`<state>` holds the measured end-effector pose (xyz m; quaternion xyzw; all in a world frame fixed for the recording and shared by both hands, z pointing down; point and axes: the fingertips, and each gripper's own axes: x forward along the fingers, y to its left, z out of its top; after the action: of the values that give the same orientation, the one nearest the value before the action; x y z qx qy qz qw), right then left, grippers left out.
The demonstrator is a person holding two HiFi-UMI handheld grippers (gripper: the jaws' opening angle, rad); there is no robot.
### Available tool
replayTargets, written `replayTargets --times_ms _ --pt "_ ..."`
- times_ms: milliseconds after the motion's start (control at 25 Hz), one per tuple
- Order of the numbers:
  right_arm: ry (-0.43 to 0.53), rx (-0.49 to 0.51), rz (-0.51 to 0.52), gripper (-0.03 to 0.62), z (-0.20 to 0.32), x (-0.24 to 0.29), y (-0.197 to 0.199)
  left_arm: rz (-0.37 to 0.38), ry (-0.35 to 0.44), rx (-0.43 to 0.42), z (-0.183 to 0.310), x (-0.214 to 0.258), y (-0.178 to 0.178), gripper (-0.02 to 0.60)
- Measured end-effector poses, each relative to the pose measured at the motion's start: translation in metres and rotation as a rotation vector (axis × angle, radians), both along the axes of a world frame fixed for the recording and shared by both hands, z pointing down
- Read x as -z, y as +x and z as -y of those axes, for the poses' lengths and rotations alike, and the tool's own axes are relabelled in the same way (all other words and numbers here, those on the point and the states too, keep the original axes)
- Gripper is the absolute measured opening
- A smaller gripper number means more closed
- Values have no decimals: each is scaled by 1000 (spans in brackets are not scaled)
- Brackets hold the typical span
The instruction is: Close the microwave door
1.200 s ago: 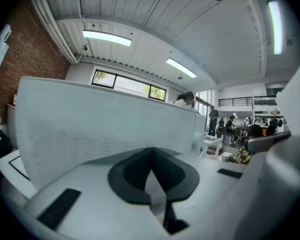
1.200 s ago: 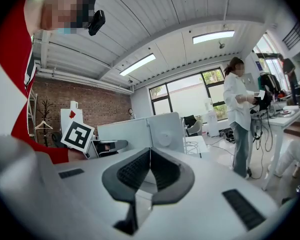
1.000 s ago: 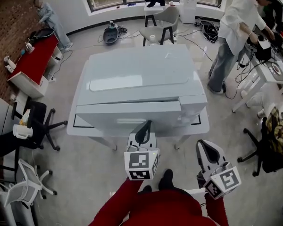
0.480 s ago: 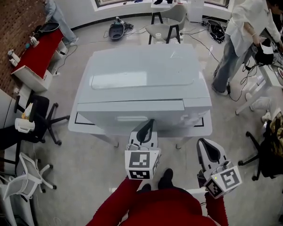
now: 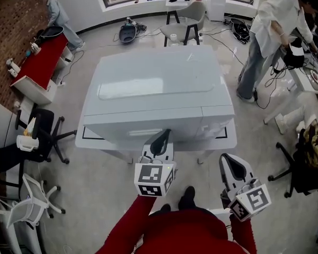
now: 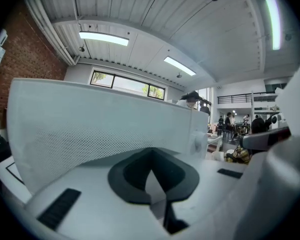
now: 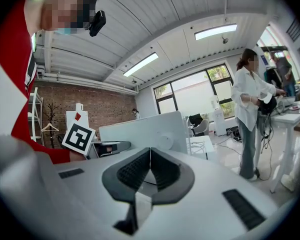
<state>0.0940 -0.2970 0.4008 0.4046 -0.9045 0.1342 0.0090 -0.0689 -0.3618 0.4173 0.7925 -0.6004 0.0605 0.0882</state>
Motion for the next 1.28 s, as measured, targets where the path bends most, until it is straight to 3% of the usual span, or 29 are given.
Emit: replayTargets --times_ms 200,400,480,680,1000,1120,1280 --pt "21 0 4 14 -3 5 7 -102 70 -212 -26 22 24 8" --pt "56 19 29 14 -10 15 2 -92 140 -342 -59 42 40 8" --pt "55 22 12 14 -13 13 1 -95 177 -355 -68 53 44 8" --pt "80 38 15 14 -17 17 -5 -44 168 -368 -82 49 41 8" --pt "220 71 46 13 -26 46 -17 -30 202 -371 -96 64 33 8" --pt "228 72 39 12 -35 50 -17 -72 236 -355 -103 78 35 8" --pt "211 62 40 12 -45 48 -16 -98 219 -338 -113 76 31 8"
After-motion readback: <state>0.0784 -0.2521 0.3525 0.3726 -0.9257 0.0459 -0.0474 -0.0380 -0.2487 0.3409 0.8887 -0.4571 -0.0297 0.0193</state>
